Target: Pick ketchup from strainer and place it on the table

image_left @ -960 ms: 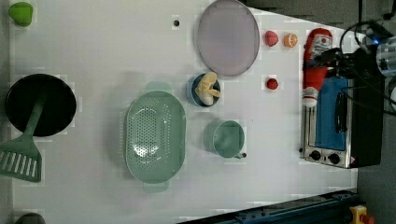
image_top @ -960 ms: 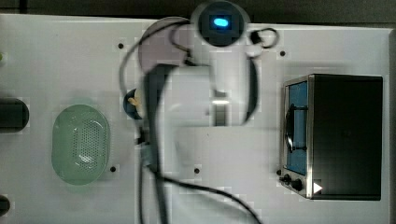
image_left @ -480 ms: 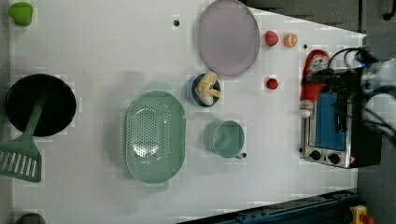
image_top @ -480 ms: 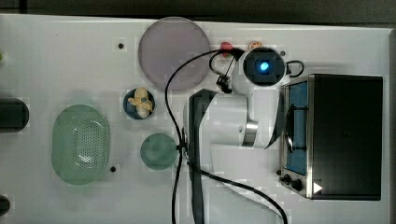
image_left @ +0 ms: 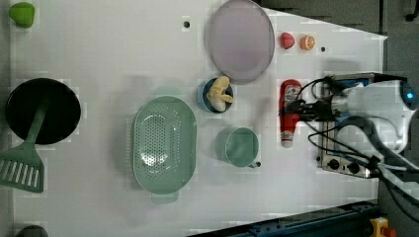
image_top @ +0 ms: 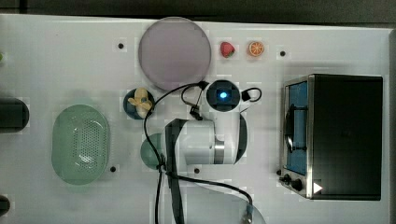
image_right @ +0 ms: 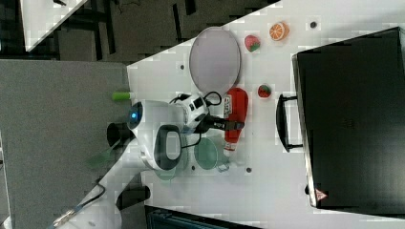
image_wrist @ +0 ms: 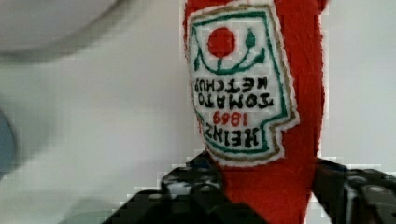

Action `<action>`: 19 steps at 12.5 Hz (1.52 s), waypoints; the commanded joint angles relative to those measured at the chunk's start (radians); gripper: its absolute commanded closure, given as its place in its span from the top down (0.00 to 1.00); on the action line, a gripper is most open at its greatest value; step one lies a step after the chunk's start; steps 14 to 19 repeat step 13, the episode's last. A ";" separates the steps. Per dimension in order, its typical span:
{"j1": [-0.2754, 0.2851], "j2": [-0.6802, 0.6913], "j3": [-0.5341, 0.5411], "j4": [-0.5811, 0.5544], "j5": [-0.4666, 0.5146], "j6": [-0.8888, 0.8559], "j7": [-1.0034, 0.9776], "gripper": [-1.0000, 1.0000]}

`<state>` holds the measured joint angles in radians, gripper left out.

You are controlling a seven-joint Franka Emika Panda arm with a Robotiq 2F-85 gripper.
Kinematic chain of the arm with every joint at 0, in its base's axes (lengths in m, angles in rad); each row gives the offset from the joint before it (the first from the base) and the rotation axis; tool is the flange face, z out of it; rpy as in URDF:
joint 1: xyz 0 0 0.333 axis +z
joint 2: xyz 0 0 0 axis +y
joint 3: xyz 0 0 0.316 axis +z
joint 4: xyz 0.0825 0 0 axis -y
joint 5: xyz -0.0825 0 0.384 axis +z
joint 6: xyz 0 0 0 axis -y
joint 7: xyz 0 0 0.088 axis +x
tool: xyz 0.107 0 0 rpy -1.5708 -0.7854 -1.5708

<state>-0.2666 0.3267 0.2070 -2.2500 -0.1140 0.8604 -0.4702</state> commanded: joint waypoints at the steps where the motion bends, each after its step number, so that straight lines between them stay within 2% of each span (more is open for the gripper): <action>1: 0.014 0.040 -0.017 0.015 0.013 0.072 -0.035 0.58; 2: 0.014 0.067 -0.017 0.016 0.013 0.094 -0.035 0.62; 5: 0.014 0.087 -0.017 0.020 0.013 0.165 -0.035 0.93; 6: 0.014 0.064 -0.016 0.025 0.013 0.154 -0.035 1.00; 10: 0.015 -0.079 -0.016 0.120 0.016 -0.007 -0.033 1.00; 13: 0.015 -0.149 -0.016 0.282 0.017 -0.211 0.038 1.00; 19: 0.015 -0.149 -0.016 0.282 0.017 -0.211 0.038 1.00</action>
